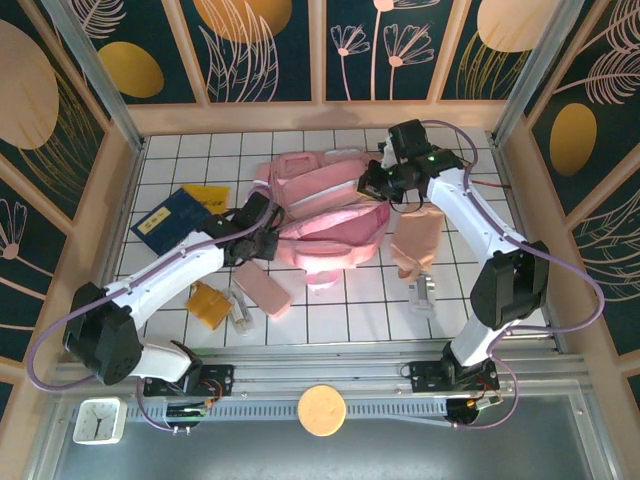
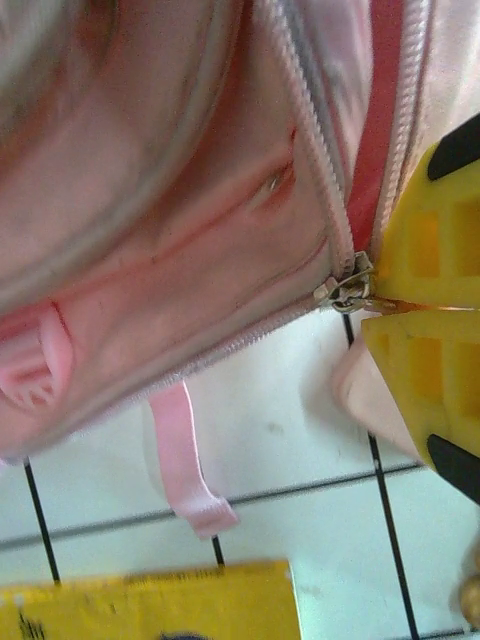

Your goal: Pack the student bag

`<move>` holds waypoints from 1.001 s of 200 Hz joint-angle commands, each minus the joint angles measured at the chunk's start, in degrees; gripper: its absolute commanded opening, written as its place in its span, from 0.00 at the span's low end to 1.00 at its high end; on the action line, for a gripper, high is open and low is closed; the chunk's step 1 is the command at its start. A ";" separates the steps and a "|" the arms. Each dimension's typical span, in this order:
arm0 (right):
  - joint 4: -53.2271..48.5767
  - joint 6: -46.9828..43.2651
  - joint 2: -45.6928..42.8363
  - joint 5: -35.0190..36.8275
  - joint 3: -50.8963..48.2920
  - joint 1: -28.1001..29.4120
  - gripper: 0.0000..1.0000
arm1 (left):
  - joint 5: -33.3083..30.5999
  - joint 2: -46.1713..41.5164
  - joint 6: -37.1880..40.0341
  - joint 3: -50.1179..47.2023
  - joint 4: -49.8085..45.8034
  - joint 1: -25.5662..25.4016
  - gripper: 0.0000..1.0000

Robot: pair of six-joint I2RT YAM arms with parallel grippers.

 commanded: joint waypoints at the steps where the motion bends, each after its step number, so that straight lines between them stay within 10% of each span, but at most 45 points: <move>1: 1.15 -5.95 -0.60 -3.56 4.82 -1.61 0.00 | -7.80 0.48 0.35 -2.73 -2.42 4.77 0.00; 36: 5.51 -2.67 -0.23 -8.97 4.88 -1.69 0.00 | 0.04 -5.26 4.10 -3.15 5.75 4.95 0.08; 99: 17.67 17.08 -2.56 -10.08 0.19 -0.82 0.00 | 8.57 -21.86 18.10 -4.04 18.78 -1.84 0.98; 145: 19.09 20.66 -2.26 -7.24 2.54 2.87 0.00 | 1.04 -11.20 22.34 1.08 20.96 -11.99 0.99; 200: 18.94 21.38 -2.30 -7.74 3.23 5.24 0.00 | -12.37 5.39 24.04 8.69 19.12 -12.47 0.99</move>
